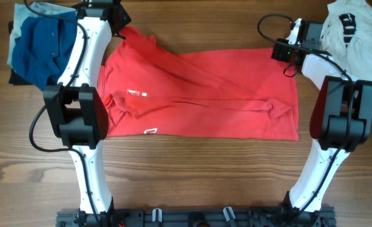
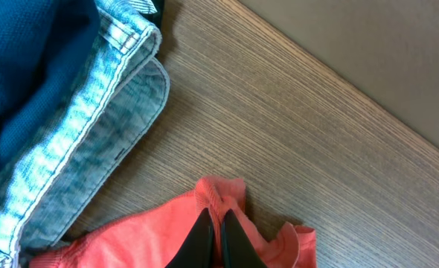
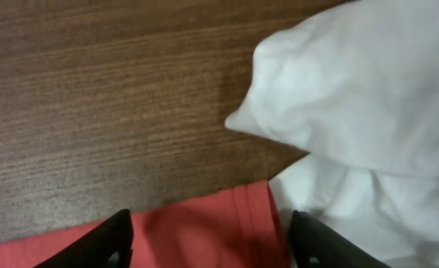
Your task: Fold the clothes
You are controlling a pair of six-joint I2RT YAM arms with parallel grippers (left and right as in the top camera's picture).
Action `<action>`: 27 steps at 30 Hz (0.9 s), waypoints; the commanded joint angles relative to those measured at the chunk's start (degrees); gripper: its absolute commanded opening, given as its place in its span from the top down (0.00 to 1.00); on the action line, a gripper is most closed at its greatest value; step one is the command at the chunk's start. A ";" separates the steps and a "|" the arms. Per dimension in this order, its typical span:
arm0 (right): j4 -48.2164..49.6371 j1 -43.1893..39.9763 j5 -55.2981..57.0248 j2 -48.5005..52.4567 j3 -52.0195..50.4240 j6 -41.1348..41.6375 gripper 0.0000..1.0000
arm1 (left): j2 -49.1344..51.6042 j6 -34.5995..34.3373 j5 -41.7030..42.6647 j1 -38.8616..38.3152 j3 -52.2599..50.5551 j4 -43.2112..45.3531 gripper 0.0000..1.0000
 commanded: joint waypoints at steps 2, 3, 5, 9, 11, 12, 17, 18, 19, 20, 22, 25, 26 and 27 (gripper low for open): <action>1.29 -0.07 -1.05 1.46 0.81 0.26 0.43 | -2.34 1.09 -0.57 0.15 0.96 -0.28 0.96; 1.33 -0.07 -1.03 1.46 0.83 0.24 0.46 | -2.34 1.09 -0.55 0.15 0.96 -0.31 0.96; 1.31 -0.09 -0.81 1.46 0.96 0.26 0.49 | -2.34 1.09 -0.55 0.15 0.96 -0.28 0.96; 0.52 -0.09 -0.63 1.46 1.46 0.24 0.63 | -2.34 1.09 -0.57 0.15 0.96 -0.28 0.96; 0.37 -0.07 -0.63 1.46 1.44 0.24 0.69 | -2.34 1.09 -0.57 0.15 0.96 -0.28 0.96; 0.20 -0.07 -0.63 1.46 1.44 0.28 0.71 | -2.34 1.07 -0.55 0.15 0.96 -0.28 0.96; -0.96 -0.09 -0.52 1.46 1.44 0.00 0.78 | -2.34 1.09 -0.55 0.15 0.96 -0.24 0.96; -1.16 -0.09 0.04 1.46 1.44 -0.33 0.78 | -2.34 1.09 -0.57 0.15 0.96 -0.24 0.96; -1.25 -0.09 0.87 1.46 1.44 -0.35 0.79 | -2.34 1.09 -0.57 0.15 0.96 -0.24 0.96; -1.29 -0.09 1.84 1.44 1.44 -0.33 0.83 | -2.32 1.09 -0.57 0.15 0.96 -0.26 0.96; -1.42 -0.09 3.37 1.25 1.44 -0.33 0.94 | -2.32 1.11 -0.59 0.22 0.96 -0.28 0.96; -2.16 -0.09 4.37 0.04 1.46 -0.33 0.96 | -2.32 1.11 -0.59 0.31 0.96 -0.26 0.96; -2.36 -0.09 4.39 -0.44 1.46 -0.35 0.96 | -2.34 1.11 -0.61 0.31 0.96 -0.26 0.96; -2.64 -0.11 4.39 -1.29 1.46 -0.35 0.96 | -2.34 1.11 -0.61 0.31 0.96 -0.24 0.96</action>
